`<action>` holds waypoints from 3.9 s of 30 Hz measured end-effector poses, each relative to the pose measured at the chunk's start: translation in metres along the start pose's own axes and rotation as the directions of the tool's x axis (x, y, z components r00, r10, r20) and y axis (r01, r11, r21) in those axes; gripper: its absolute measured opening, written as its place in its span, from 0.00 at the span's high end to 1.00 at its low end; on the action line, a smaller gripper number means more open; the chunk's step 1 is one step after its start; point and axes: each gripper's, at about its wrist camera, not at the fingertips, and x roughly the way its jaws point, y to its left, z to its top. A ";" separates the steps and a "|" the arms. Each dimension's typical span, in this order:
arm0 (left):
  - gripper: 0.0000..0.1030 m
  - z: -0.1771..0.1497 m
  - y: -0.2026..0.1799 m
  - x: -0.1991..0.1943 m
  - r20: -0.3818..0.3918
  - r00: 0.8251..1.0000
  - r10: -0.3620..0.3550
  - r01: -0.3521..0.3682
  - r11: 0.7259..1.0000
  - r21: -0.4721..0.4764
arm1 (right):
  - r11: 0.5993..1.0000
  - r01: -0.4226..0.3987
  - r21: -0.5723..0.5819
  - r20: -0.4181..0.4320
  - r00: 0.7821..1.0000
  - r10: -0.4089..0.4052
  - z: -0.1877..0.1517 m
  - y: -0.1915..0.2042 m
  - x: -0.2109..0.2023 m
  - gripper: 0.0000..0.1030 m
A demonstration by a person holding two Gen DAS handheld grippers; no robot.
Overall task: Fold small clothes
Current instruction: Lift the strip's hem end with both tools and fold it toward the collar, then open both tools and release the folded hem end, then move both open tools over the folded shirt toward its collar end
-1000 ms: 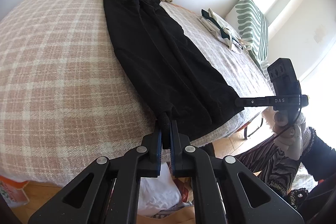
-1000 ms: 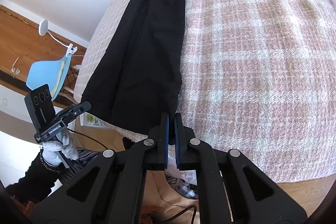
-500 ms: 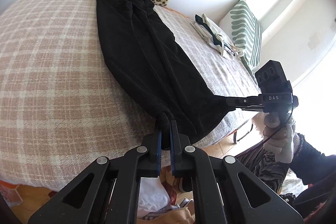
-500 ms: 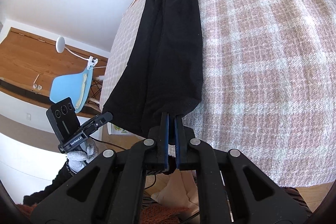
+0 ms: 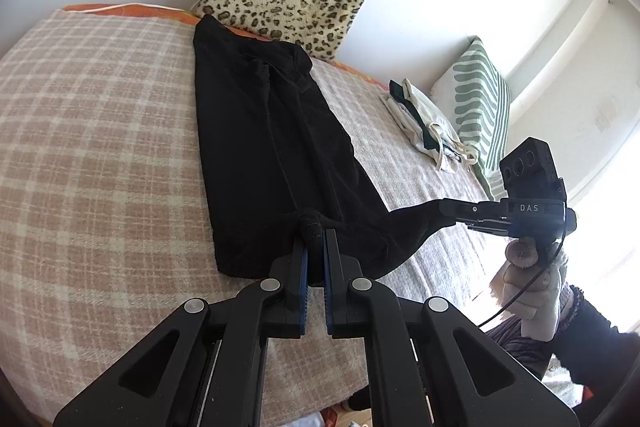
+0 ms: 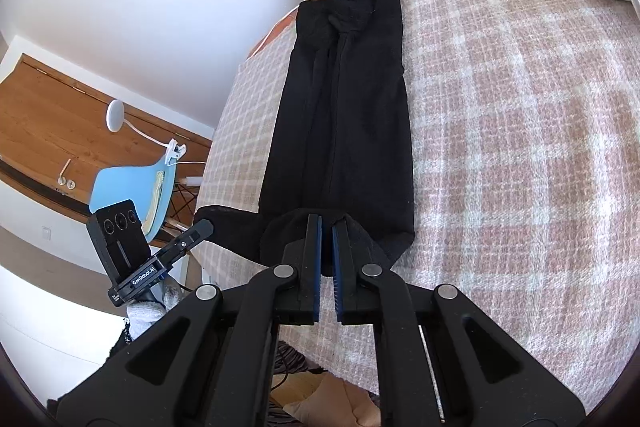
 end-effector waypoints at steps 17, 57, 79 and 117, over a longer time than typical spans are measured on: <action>0.95 0.028 0.052 0.052 -0.055 0.997 0.048 -0.054 0.992 -0.111 | 0.992 0.088 0.090 -0.053 0.995 -0.083 0.057 -0.049 0.035 0.94; 0.70 0.037 0.023 0.072 -0.143 0.984 0.107 -0.091 0.989 0.116 | 0.914 0.209 -0.348 -0.113 0.958 -0.263 0.031 0.017 0.071 0.75; 0.70 0.032 -0.002 0.081 -0.246 0.969 0.014 0.036 0.979 0.199 | 0.943 0.260 -0.207 0.018 0.965 -0.262 0.082 0.002 0.056 0.75; 0.67 0.100 0.050 0.036 0.111 0.978 0.176 -0.177 0.984 0.000 | 0.924 0.342 -0.168 0.180 0.933 -0.312 0.108 -0.010 0.009 0.56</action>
